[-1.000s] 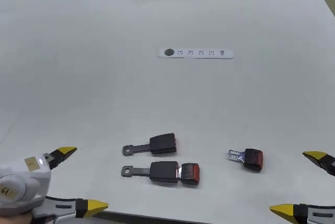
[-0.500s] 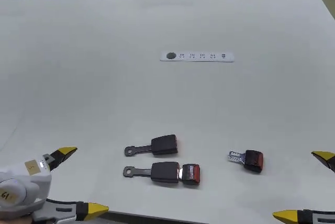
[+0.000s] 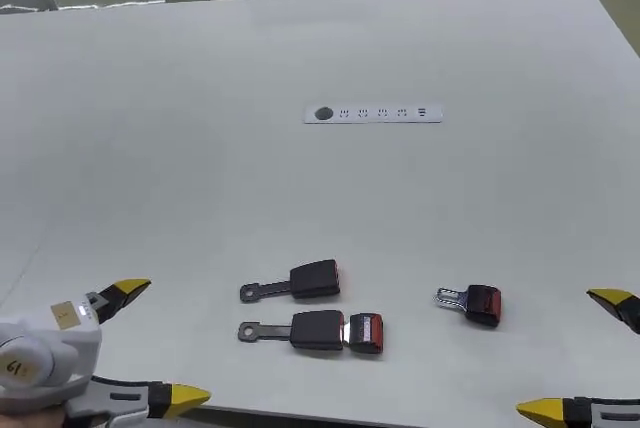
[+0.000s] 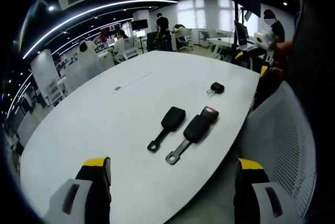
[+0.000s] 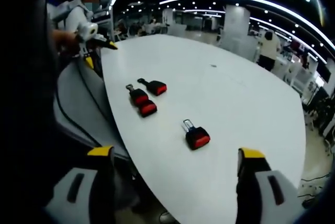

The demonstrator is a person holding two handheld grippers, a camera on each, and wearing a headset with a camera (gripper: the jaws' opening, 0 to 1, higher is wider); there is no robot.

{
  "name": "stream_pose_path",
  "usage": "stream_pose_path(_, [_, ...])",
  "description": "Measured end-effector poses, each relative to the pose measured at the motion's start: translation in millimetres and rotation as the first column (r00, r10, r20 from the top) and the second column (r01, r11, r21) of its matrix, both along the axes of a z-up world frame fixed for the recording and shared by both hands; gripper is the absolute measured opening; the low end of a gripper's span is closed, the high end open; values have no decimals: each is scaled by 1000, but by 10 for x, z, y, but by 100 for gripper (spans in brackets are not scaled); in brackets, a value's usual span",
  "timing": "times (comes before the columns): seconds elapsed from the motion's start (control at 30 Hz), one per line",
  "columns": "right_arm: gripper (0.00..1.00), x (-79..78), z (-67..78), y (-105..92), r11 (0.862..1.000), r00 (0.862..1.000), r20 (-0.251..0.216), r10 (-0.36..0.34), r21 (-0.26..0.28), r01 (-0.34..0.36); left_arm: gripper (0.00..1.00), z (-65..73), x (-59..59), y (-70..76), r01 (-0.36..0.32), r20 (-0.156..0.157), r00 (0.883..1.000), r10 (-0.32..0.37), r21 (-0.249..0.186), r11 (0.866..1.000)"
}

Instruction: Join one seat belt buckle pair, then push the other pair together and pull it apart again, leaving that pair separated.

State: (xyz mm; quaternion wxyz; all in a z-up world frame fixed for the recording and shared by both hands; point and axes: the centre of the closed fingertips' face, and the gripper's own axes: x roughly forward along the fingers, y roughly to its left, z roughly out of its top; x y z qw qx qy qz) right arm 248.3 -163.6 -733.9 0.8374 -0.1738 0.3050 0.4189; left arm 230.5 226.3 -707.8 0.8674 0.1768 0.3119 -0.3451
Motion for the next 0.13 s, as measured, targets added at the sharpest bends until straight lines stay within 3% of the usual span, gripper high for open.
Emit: stream_pose_path(0.13, [98, -14, 10, 17, 1000, 1000, -1, 5, -2, -5, 100, 16, -22, -9, 0, -1, 1000, 0, 8, 1000])
